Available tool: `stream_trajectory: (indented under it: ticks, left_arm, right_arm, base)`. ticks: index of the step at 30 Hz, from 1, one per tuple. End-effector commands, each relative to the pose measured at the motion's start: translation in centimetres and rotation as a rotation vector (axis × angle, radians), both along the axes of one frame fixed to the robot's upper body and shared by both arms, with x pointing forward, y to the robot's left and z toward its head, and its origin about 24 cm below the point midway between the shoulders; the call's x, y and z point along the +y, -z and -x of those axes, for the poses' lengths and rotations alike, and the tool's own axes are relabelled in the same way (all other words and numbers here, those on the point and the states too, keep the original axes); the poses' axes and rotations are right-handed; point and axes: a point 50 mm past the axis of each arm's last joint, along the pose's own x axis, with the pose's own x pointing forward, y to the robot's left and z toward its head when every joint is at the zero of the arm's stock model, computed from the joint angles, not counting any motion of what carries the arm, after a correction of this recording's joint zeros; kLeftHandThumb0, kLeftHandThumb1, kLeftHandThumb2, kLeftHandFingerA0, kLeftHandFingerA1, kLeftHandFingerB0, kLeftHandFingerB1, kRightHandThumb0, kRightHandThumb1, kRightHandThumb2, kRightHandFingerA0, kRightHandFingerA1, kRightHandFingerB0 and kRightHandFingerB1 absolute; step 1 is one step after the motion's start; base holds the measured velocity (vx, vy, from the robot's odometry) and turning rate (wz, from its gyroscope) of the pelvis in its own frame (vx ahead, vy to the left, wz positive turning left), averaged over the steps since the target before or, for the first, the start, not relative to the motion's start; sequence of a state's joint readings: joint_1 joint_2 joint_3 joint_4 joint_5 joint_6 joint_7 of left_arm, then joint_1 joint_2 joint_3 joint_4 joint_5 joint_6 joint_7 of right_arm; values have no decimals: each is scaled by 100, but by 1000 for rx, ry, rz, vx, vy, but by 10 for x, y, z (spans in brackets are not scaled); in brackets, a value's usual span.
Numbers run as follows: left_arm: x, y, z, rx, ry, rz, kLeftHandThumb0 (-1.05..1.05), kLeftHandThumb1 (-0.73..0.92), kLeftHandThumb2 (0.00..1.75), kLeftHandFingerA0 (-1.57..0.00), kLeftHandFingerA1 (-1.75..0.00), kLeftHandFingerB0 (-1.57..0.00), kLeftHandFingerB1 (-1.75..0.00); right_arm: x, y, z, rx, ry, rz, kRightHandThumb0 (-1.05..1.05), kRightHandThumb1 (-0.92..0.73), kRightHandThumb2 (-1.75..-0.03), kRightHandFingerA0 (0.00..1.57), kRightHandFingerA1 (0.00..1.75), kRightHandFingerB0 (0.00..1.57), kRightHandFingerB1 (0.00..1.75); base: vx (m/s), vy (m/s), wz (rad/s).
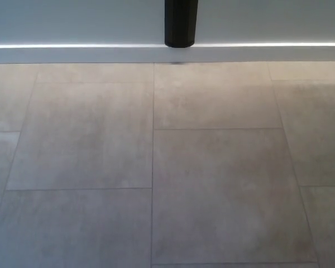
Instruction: The robot walks towards an open gate button and uses its right fist to press it and open the gates
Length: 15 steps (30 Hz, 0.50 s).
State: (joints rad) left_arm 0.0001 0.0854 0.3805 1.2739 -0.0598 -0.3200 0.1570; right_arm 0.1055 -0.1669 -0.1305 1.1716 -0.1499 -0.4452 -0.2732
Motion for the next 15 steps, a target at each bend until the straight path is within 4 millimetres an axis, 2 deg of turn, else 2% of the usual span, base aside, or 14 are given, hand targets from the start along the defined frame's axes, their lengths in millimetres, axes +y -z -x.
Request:
stream_trajectory:
  ticks: [1, 4, 5, 8, 9, 11, 14, 15]
  left_arm:
    - [14, -10, 0, -73, -3, -73, -7, 44, 116, -119, -121, -115, -102]
    - [15, -12, -4, -88, 15, -82, -8, 43, 118, -120, -124, -115, -105]
    - [14, -12, -6, -93, 28, -88, -13, 47, 112, -126, -125, -112, -105]
    - [15, -14, -8, -95, 50, -105, -15, 45, 113, -126, -128, -113, -105]
    - [16, -15, -10, -87, 53, -132, -16, 39, 129, -110, -147, -110, -118]
    - [17, -15, -11, -83, 58, -143, -17, 38, 132, -109, -146, -108, -119]
    - [16, -16, -13, -76, 67, -148, -17, 39, 128, -111, -145, -109, -120]
    - [17, -16, -13, -76, 68, -147, -17, 37, 133, -110, -147, -108, -123]
  right_arm:
    - [-5, -8, -1, -79, -48, 62, -24, -71, -62, 94, 121, 104, 61]
    - [-3, -10, -3, -89, -74, 99, -23, -71, -61, 94, 118, 103, 62]
    - [-3, -11, -5, -102, -73, 110, -23, -69, -62, 89, 120, 99, 64]
    - [-2, -13, -7, -126, -67, 123, -23, -71, -62, 90, 121, 99, 66]
    - [-3, -13, -7, -125, -81, 141, -24, -72, -61, 89, 118, 99, 66]
    - [-4, -14, -7, -124, -89, 152, -23, -73, -61, 85, 121, 98, 70]
    - [-6, -15, -8, -131, -90, 159, -22, -70, -62, 88, 123, 100, 72]
    - [-7, -16, -8, -136, -89, 152, -21, -71, -63, 86, 127, 100, 81]
  base:
    - [0, 0, 0]
    - [0, 0, 0]
    - [0, 0, 0]
    - [0, 0, 0]
    - [0, 0, 0]
    - [0, 0, 0]
    - [-2, 0, 3]
    - [-4, -1, -8]
